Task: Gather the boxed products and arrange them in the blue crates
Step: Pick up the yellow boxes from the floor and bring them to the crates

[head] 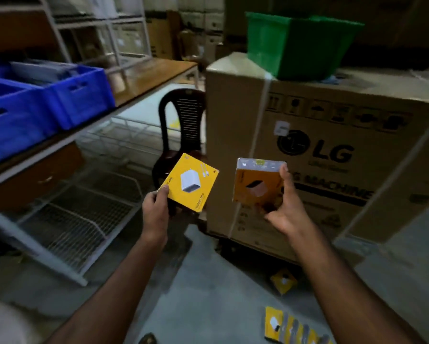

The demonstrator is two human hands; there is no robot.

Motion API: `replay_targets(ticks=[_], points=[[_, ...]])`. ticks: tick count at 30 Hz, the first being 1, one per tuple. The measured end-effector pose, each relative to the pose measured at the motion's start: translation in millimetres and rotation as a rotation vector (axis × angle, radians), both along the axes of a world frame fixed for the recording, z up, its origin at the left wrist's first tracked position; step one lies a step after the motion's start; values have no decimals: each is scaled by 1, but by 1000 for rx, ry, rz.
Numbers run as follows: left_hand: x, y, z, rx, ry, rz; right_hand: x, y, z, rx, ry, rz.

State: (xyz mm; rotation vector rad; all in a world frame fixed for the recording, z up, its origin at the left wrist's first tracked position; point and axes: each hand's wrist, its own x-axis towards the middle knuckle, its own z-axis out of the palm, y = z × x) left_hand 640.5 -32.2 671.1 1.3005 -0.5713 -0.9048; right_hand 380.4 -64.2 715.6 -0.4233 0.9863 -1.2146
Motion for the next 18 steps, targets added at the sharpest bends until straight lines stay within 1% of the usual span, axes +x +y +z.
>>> replay_targets(ticks=[5,10,12,15,18], points=[[135,-35,21,-74,-67,118,134,-64,18,-238,160,157],[272,-63,58,-140,-194,271,290,-133,48,-569,296,274],[327,-73,75,-163,-227,339,351,-159,59,-661,392,267],[397,-87,101,-201,-231,447,434,-193,72,-776,517,206],[454,-103,115,-222,-219,538,508,-213,88,-843,518,196]])
